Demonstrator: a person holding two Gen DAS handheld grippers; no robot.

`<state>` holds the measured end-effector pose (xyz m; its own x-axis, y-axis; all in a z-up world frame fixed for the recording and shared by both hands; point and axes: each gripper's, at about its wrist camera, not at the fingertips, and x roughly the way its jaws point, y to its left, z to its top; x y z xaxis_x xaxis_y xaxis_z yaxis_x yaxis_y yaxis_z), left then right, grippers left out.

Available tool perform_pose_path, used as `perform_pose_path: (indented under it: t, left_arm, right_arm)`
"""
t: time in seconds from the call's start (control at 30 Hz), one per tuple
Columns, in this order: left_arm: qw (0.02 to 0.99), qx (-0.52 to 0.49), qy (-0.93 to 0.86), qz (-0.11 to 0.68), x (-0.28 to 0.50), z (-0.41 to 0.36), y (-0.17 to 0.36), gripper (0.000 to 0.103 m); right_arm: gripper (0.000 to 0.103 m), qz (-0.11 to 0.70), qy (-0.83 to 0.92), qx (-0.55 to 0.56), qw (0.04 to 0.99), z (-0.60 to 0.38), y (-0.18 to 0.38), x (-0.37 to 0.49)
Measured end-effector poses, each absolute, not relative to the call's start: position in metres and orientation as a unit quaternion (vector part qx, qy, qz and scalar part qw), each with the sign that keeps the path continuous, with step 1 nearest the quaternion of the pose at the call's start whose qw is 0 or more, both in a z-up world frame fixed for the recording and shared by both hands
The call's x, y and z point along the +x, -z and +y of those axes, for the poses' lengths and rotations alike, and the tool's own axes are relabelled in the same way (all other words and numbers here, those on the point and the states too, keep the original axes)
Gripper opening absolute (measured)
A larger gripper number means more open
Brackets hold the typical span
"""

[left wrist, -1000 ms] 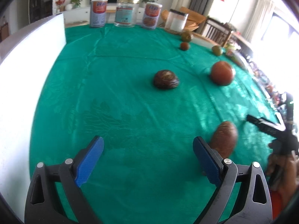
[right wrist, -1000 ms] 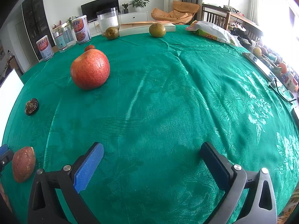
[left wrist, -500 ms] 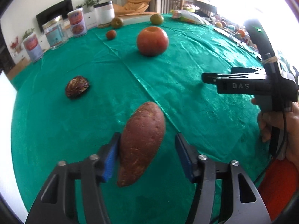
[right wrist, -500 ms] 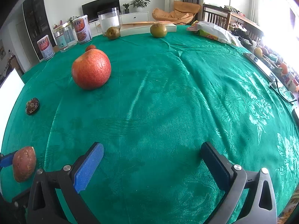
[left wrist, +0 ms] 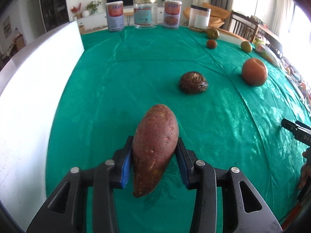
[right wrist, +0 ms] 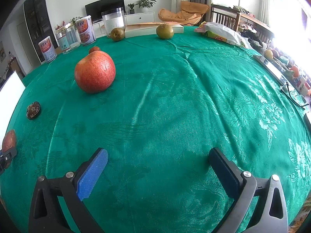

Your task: Organize fruits

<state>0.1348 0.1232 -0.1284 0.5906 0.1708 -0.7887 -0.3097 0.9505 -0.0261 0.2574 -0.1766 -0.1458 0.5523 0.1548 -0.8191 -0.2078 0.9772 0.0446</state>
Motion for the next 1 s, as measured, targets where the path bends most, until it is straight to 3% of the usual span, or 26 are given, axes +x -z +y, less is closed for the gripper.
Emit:
perform_pose_path:
  t: [0.03,0.07,0.1,0.17,0.33,0.6,0.77,0.97,1.0]
  left_arm:
    - [0.888,-0.075,-0.143,0.43,0.136,0.122,0.129,0.045]
    - [0.888,-0.07,-0.15,0.43,0.136,0.122,0.13,0.053]
    - [0.887,-0.066,-0.157,0.429,0.137,0.123,0.13,0.07]
    - [0.886,-0.059,-0.168,0.429,0.139,0.123,0.133,0.084]
    - [0.882,-0.089,-0.163,0.433,0.137,0.136,0.135,0.091]
    - [0.881,-0.083,-0.158,0.438,0.139,0.133,0.136,0.096]
    - [0.881,-0.083,-0.159,0.438,0.139,0.133,0.136,0.097]
    - [0.881,-0.083,-0.159,0.438,0.139,0.133,0.136,0.097]
    - [0.881,-0.083,-0.159,0.438,0.139,0.133,0.136,0.097]
  right_arm:
    - [0.103,0.462,-0.103,-0.029,0.88,-0.177,0.146,0.257]
    - [0.103,0.462,-0.103,-0.029,0.88,-0.177,0.146,0.257]
    - [0.103,0.462,-0.104,-0.028,0.88,-0.177,0.146,0.257]
    - [0.103,0.46,-0.106,-0.022,0.881,-0.179,0.146,0.256]
    - [0.103,0.453,-0.141,0.085,0.876,-0.213,0.134,0.268]
    - [0.103,0.445,-0.144,-0.018,0.884,-0.213,0.098,0.426]
    - [0.102,0.432,-0.185,-0.018,0.882,-0.182,0.104,0.51]
    - [0.095,0.434,-0.184,-0.038,0.881,-0.144,0.133,0.577]
    - [0.09,0.434,-0.184,-0.04,0.881,-0.141,0.137,0.583]
